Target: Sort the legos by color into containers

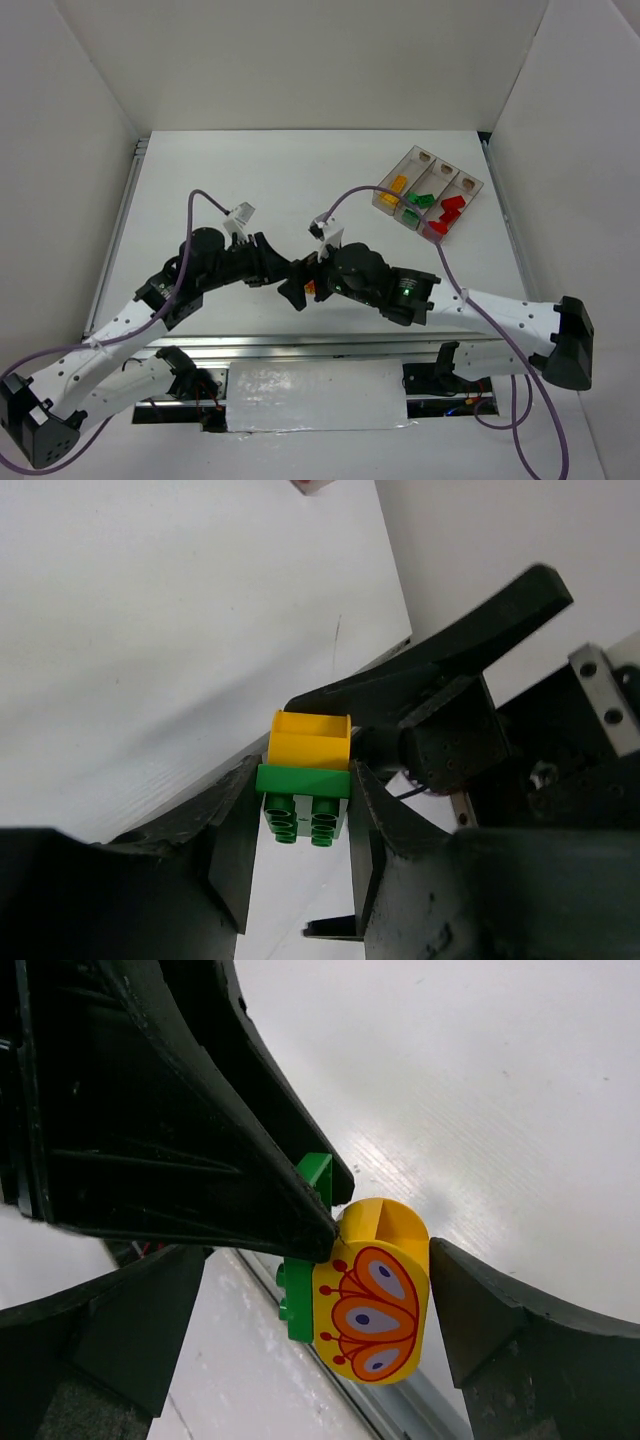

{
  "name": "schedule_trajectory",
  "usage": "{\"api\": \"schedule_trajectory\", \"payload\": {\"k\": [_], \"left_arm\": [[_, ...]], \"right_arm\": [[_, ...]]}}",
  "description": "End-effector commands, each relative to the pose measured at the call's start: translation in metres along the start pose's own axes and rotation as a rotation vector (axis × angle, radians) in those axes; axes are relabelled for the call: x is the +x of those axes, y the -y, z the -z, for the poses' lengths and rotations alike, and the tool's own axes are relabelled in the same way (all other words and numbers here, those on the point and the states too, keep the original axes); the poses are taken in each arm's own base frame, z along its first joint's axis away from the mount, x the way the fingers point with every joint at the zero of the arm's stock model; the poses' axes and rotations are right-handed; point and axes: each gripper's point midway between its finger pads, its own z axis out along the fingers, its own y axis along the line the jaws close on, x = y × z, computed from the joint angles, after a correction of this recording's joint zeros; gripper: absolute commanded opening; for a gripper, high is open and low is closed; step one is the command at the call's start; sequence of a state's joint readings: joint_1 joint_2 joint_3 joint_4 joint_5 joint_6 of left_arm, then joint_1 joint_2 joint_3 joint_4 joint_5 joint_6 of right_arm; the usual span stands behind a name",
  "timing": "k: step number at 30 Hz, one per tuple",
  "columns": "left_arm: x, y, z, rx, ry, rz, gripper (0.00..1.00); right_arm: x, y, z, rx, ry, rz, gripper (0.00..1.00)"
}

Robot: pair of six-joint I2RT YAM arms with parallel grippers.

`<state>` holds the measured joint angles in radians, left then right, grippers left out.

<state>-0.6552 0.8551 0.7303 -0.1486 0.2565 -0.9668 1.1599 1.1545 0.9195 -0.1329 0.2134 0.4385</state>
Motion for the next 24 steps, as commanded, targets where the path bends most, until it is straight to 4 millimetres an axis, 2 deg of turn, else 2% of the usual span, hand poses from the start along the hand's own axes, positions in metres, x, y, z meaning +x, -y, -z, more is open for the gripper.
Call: {"api": "schedule_trajectory", "payload": {"k": [1,3,4,6,7,9,10,12,13,17,24], "left_arm": [[-0.018,0.037,0.014,0.128,0.049,-0.173,0.0],[-0.017,0.049,0.019,0.193,0.043,-0.238,0.0],[-0.011,0.058,0.024,0.251,0.014,-0.284,0.0],[-0.004,0.072,0.03,0.355,-0.006,-0.347,0.0],[0.005,0.082,0.037,0.435,-0.044,-0.386,0.0],[0.012,0.095,0.046,0.544,-0.049,-0.429,0.0],[0.015,0.1,0.051,0.586,-0.056,-0.441,0.0],[0.026,0.104,0.059,0.662,-0.092,-0.458,0.0],[0.025,0.112,0.064,0.707,-0.076,-0.473,0.0],[0.034,0.12,0.077,0.805,-0.102,-0.502,0.0],[0.034,0.119,0.079,0.797,-0.092,-0.528,0.0]], "right_arm": [[-0.004,-0.031,0.026,-0.206,-0.026,0.004,1.0],[0.002,-0.029,0.037,-0.233,-0.051,0.006,1.0],[0.0,-0.029,0.05,-0.249,-0.045,0.007,1.0],[0.0,-0.022,0.061,-0.268,-0.041,0.004,1.0],[-0.005,-0.032,0.079,-0.349,-0.025,0.007,1.0],[-0.01,-0.041,0.098,-0.443,0.008,0.017,1.0],[-0.008,-0.051,0.107,-0.512,0.005,0.024,1.0],[-0.01,-0.058,0.115,-0.558,0.013,0.031,1.0],[-0.011,-0.055,0.114,-0.541,0.015,0.028,1.0],[-0.017,-0.041,0.103,-0.441,0.04,-0.007,1.0],[-0.018,-0.046,0.095,-0.457,0.038,-0.032,1.0]]}}
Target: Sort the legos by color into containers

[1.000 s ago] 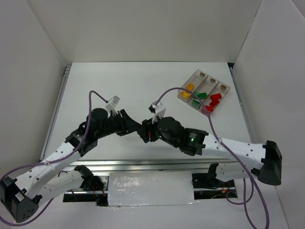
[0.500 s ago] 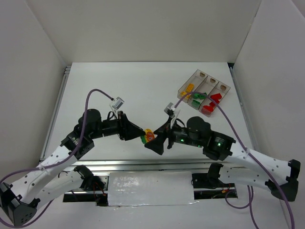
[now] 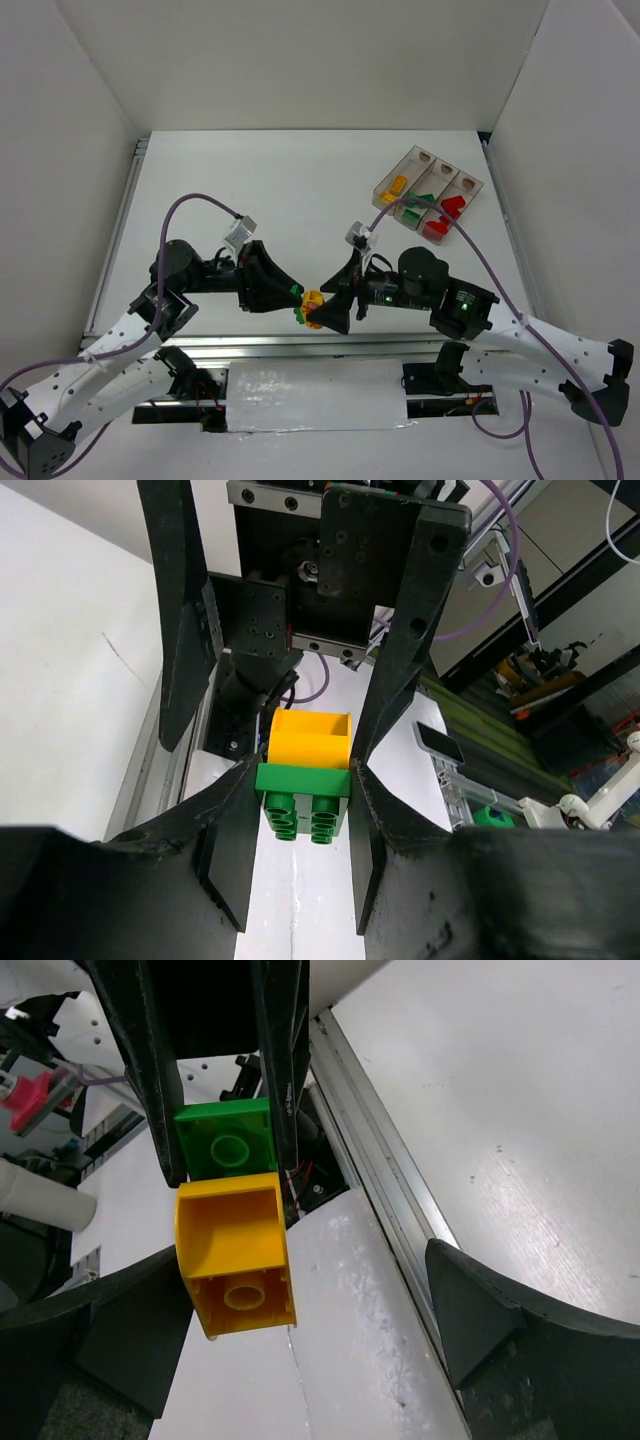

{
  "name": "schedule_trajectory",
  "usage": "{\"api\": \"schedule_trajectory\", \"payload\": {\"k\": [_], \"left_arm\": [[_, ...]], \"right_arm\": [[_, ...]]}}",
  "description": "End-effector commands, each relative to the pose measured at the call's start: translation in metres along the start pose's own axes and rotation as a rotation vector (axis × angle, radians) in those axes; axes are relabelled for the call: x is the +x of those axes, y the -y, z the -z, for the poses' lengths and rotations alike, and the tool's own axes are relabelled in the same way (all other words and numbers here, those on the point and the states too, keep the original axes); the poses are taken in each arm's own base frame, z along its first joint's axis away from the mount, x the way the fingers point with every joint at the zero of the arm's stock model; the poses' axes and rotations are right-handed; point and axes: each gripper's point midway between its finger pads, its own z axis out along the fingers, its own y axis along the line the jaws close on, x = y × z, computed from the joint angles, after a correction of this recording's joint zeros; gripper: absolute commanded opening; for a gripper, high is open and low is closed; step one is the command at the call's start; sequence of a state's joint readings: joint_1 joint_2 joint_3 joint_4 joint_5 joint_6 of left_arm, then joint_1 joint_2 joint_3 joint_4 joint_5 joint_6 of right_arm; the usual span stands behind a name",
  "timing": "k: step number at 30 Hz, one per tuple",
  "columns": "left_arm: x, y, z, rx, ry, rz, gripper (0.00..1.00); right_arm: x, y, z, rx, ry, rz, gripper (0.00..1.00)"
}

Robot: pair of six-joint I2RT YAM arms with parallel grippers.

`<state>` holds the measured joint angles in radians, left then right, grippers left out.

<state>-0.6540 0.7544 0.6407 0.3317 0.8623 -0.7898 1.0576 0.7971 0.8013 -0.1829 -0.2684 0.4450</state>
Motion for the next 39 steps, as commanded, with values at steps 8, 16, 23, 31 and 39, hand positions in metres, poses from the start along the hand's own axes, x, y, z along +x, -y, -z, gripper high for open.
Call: {"api": "schedule_trajectory", "payload": {"k": [8,16,23,31,39], "left_arm": [[-0.015,0.015,0.002,0.037,0.029,-0.099,0.0],[-0.011,0.028,0.012,0.038,0.006,-0.173,0.0],[-0.007,0.01,0.02,-0.102,0.004,-0.17,0.0],[0.006,-0.048,0.038,-0.445,-0.042,-0.067,0.0],[0.006,-0.048,0.05,-0.502,-0.028,-0.087,0.0]], "right_arm": [[0.001,-0.047,-0.004,-0.301,-0.007,0.035,0.0],[-0.006,0.012,0.016,-0.081,0.042,0.106,0.0],[-0.034,0.14,0.044,0.41,0.132,-0.077,0.0],[-0.062,0.359,0.095,1.364,0.177,-0.488,0.0],[-0.115,0.488,0.116,1.663,0.179,-0.525,0.0]]}}
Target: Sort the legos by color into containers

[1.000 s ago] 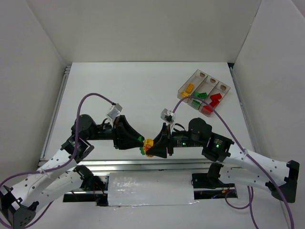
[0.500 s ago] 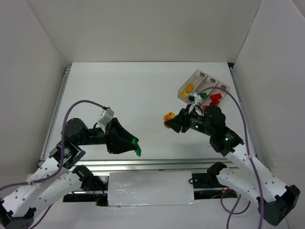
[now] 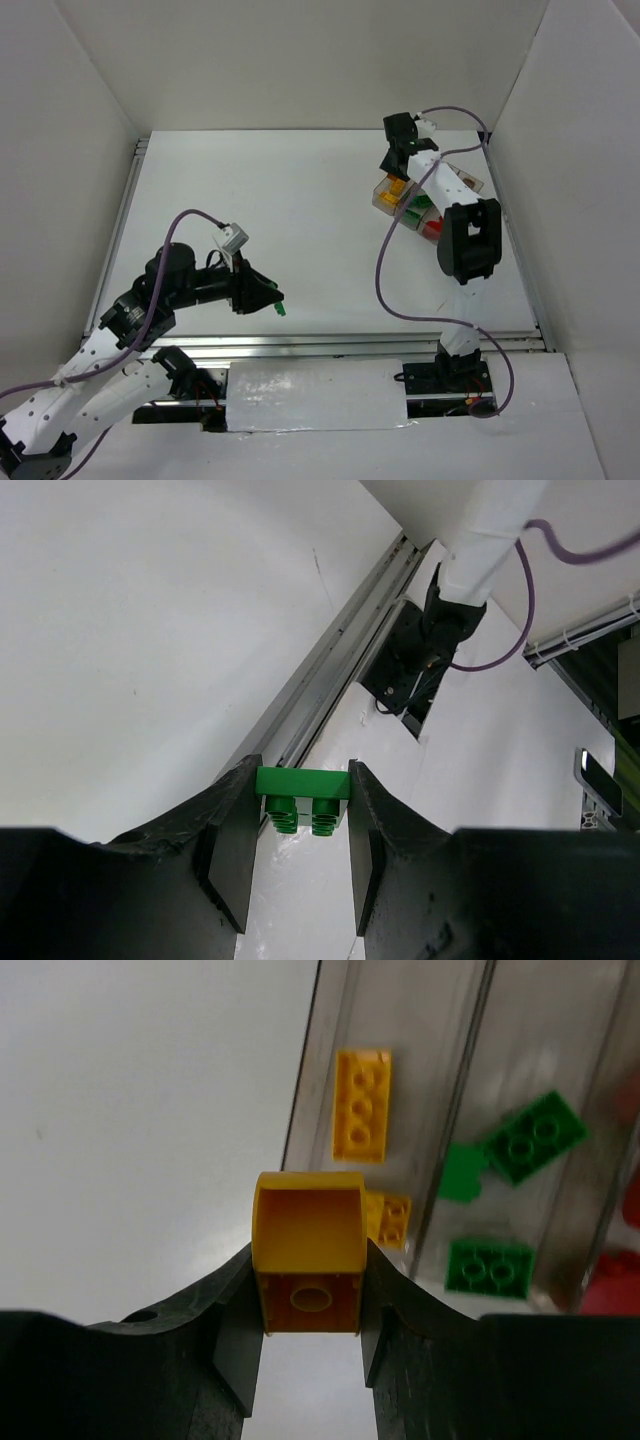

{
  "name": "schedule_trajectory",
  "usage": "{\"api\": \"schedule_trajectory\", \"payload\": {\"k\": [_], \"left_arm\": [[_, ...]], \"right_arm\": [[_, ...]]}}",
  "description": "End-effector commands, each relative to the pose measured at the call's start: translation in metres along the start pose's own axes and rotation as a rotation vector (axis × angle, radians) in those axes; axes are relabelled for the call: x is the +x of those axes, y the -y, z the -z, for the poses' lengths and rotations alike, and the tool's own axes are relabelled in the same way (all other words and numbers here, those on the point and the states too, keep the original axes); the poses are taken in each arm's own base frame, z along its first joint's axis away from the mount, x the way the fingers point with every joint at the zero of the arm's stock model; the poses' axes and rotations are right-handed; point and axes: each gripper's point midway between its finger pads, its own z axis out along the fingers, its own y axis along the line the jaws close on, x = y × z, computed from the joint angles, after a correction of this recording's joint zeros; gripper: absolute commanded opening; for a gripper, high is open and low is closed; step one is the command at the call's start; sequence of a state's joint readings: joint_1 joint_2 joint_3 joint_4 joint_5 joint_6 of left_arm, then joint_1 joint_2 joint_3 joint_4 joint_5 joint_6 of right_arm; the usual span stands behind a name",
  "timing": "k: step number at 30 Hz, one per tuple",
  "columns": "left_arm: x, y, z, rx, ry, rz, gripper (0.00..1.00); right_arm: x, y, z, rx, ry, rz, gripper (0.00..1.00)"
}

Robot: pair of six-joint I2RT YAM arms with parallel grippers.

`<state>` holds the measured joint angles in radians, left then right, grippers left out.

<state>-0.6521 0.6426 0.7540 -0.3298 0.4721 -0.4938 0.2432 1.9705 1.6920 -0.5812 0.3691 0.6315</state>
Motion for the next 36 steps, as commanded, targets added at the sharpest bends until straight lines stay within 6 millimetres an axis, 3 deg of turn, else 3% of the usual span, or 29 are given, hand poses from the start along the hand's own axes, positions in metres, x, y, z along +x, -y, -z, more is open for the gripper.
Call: {"api": "schedule_trajectory", "payload": {"k": [1,4,6,9,10,11,12,16,18,19,20,21,22,24,25,26,27,28,29,31,34,36], "left_arm": [[-0.018,0.012,0.01,0.011,0.065,-0.061,0.0],[-0.018,0.014,0.009,0.025,0.063,-0.063,0.0],[-0.017,0.013,0.009,0.02,0.058,-0.064,0.0],[-0.018,0.012,0.008,0.019,0.059,-0.06,0.0],[-0.018,0.012,0.008,0.021,0.061,-0.059,0.0],[-0.017,0.012,0.008,0.02,0.061,-0.056,0.0],[-0.018,0.011,0.007,0.016,0.066,-0.051,0.0],[-0.019,0.007,0.005,-0.002,0.071,-0.037,0.0],[-0.02,0.005,0.003,-0.007,0.074,-0.027,0.0],[-0.023,0.006,0.002,-0.004,0.085,-0.03,0.0],[-0.024,0.007,0.001,-0.002,0.09,-0.017,0.0],[-0.026,0.007,0.0,0.002,0.098,-0.014,0.0],[-0.033,0.011,-0.001,0.019,0.123,-0.014,0.0],[-0.04,0.015,-0.003,0.037,0.146,-0.01,0.0],[-0.049,0.019,-0.003,0.055,0.177,-0.02,0.0],[-0.053,0.023,-0.003,0.073,0.183,-0.014,0.0],[-0.058,0.026,-0.004,0.082,0.189,-0.013,0.0],[-0.064,0.031,-0.004,0.103,0.201,-0.017,0.0],[-0.065,0.034,-0.006,0.127,0.19,-0.019,0.0],[-0.074,0.045,-0.006,0.179,0.206,-0.029,0.0],[-0.08,0.059,-0.007,0.261,0.207,-0.038,0.0],[-0.079,0.066,-0.007,0.313,0.194,-0.018,0.0]], "right_arm": [[-0.045,0.019,-0.014,0.151,0.079,-0.019,0.0],[-0.059,0.018,-0.036,0.133,0.064,-0.031,0.05],[-0.064,0.02,-0.046,0.135,0.061,-0.044,0.14],[-0.069,0.023,-0.053,0.153,0.071,-0.039,0.24],[-0.069,0.021,-0.054,0.145,0.07,-0.034,0.52],[-0.072,0.02,-0.052,0.138,0.076,-0.029,0.66],[-0.074,0.017,-0.051,0.127,0.082,-0.026,0.69],[-0.085,0.013,-0.034,0.093,0.106,-0.031,1.0],[-0.089,0.012,-0.018,0.069,0.107,-0.033,1.0],[-0.095,0.003,0.005,0.006,0.107,-0.038,1.0],[-0.079,0.003,0.011,-0.021,0.066,-0.016,1.0],[-0.075,-0.008,0.021,-0.092,0.065,-0.002,1.0],[-0.036,-0.027,0.052,-0.288,-0.05,0.081,1.0],[-0.009,-0.065,0.098,-0.637,-0.09,0.146,1.0],[0.035,-0.062,0.132,-0.783,-0.167,0.178,1.0],[0.047,-0.085,0.184,-1.093,-0.178,0.224,1.0],[0.065,-0.085,0.211,-1.233,-0.205,0.249,1.0],[0.106,-0.075,0.245,-1.353,-0.297,0.26,1.0],[0.117,-0.076,0.282,-1.521,-0.288,0.335,1.0],[0.159,-0.069,0.33,-1.643,-0.329,0.432,1.0],[0.194,-0.059,0.387,-1.803,-0.325,0.541,1.0],[0.204,-0.05,0.409,-1.863,-0.352,0.53,1.0]]}}
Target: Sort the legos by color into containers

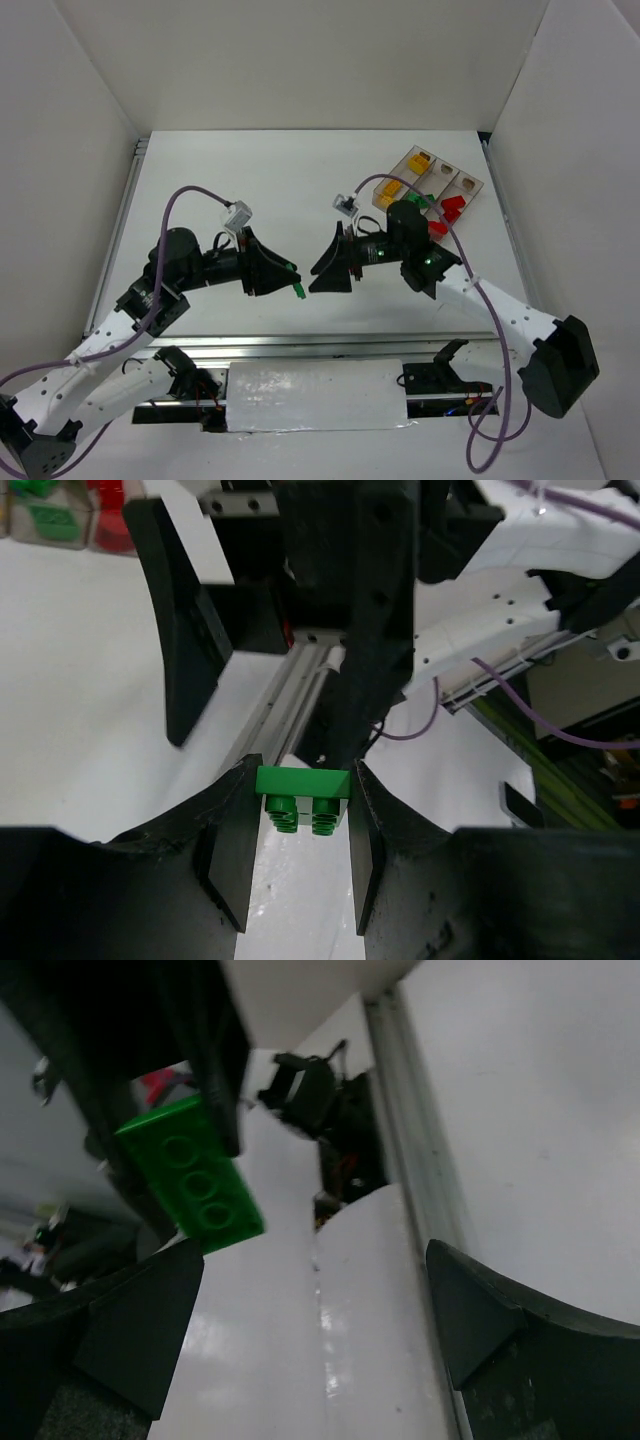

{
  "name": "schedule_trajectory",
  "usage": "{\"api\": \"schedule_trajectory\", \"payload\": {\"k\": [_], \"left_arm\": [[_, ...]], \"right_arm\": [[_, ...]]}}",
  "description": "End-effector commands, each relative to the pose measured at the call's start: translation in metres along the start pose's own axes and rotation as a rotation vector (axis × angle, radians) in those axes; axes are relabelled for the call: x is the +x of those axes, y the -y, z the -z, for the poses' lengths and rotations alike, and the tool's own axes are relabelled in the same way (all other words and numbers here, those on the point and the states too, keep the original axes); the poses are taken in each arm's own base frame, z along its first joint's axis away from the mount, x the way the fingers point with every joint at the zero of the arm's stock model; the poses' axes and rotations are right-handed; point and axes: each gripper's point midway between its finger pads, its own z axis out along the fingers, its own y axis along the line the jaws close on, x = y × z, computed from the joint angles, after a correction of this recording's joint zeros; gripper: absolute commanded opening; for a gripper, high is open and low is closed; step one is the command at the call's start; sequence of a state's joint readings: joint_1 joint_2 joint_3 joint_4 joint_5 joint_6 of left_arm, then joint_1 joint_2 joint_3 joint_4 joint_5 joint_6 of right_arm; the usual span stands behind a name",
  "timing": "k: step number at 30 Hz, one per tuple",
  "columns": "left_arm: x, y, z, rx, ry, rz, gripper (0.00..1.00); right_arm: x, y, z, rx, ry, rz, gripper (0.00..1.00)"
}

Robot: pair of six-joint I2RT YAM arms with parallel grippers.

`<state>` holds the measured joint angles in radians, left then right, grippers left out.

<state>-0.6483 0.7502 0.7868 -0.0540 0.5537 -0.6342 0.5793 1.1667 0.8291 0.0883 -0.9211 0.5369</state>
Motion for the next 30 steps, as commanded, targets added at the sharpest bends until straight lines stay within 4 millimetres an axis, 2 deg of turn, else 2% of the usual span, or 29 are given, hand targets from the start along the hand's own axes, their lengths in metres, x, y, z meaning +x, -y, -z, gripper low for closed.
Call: {"api": "schedule_trajectory", "payload": {"k": [1,3,9,13,16,18,20,21,22,23,24,25,26,27,28,29,30], "left_arm": [[-0.034,0.045,0.002,0.199,0.087,-0.06,0.0],[-0.031,0.052,0.003,0.248,0.078,-0.036,0.0],[-0.03,0.052,0.001,0.259,0.083,-0.019,0.0],[-0.028,0.049,-0.003,0.258,0.07,0.0,0.0],[-0.029,0.045,-0.005,0.24,0.073,0.006,0.0],[-0.029,0.044,-0.006,0.239,0.072,0.007,0.0],[-0.028,0.042,-0.006,0.23,0.073,0.005,0.0],[-0.029,0.041,-0.006,0.223,0.075,0.007,0.0],[-0.029,0.039,-0.007,0.205,0.071,0.015,0.0],[-0.031,0.035,-0.008,0.18,0.082,0.004,0.19],[-0.032,0.031,-0.008,0.156,0.088,0.008,0.48],[-0.031,0.024,-0.009,0.101,0.073,0.039,0.99],[-0.039,0.01,-0.01,0.014,0.108,0.035,1.0],[-0.049,0.008,-0.009,-0.018,0.126,0.023,1.0],[-0.041,-0.008,-0.007,-0.11,0.093,0.046,0.99],[-0.053,-0.03,-0.002,-0.254,0.149,0.061,0.99],[-0.054,-0.042,0.006,-0.363,0.143,0.087,1.0]], "right_arm": [[0.003,-0.07,0.006,-0.266,0.018,0.184,1.0],[0.008,-0.085,0.007,-0.302,0.018,0.184,1.0],[0.008,-0.121,0.011,-0.404,0.046,0.209,0.95],[0.0,-0.126,0.003,-0.375,0.08,0.229,0.83],[-0.002,-0.124,-0.006,-0.359,0.071,0.205,0.79],[-0.003,-0.126,-0.009,-0.363,0.072,0.205,0.72],[-0.004,-0.125,-0.013,-0.36,0.074,0.2,0.38],[-0.003,-0.124,-0.013,-0.358,0.073,0.201,0.15],[-0.004,-0.122,-0.014,-0.346,0.079,0.198,0.06],[-0.005,-0.119,-0.014,-0.331,0.086,0.211,0.0],[-0.002,-0.113,-0.016,-0.3,0.073,0.196,0.0],[-0.003,-0.107,-0.017,-0.274,0.078,0.219,0.0],[-0.008,-0.095,-0.021,-0.212,0.098,0.213,0.0],[-0.003,-0.076,-0.023,-0.135,0.074,0.168,0.0],[-0.012,-0.046,-0.024,-0.03,0.101,0.147,0.0],[-0.009,-0.019,-0.022,0.071,0.081,0.079,0.0],[-0.02,0.022,-0.017,0.193,0.105,0.006,0.0]]}}
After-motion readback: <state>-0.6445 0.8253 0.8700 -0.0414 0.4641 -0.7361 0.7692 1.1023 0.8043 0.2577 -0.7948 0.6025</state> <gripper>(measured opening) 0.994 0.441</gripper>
